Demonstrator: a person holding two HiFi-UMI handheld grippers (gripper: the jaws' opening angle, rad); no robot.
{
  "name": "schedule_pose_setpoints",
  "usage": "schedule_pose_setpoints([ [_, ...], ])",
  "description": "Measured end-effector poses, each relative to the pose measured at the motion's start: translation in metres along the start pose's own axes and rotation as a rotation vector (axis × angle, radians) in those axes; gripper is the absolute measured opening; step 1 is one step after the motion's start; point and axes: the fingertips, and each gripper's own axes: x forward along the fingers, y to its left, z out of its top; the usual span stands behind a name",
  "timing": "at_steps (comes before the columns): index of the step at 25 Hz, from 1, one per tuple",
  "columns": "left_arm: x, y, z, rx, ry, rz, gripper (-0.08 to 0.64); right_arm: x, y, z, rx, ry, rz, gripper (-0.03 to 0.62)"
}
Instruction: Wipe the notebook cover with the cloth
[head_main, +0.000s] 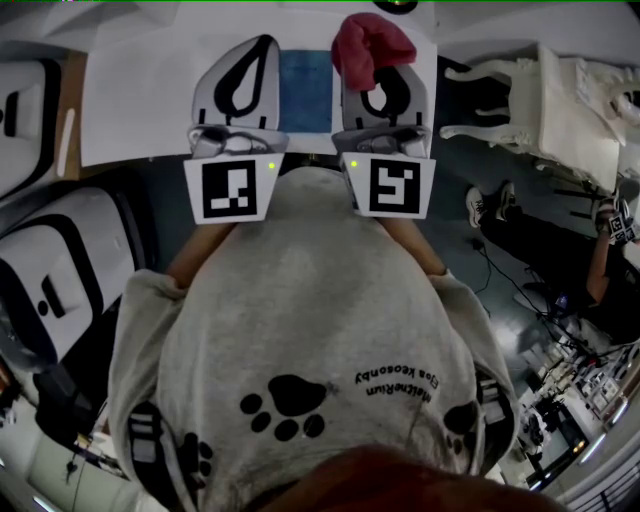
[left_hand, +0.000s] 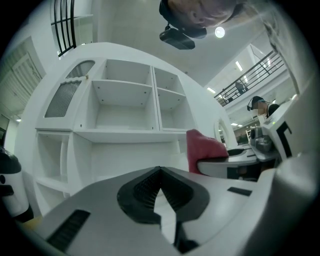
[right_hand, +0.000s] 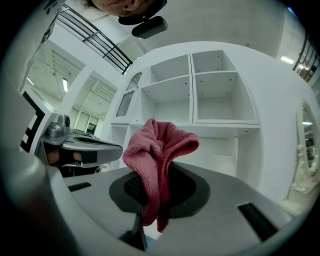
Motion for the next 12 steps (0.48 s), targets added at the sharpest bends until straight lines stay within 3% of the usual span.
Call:
schedule_pose_setpoints([
  [12,-0.006,-0.003,-0.014,-0.011,0.027,0.003,0.011,-0.003,0.004,-0.016,0.008,0.03,0.011,0.074],
])
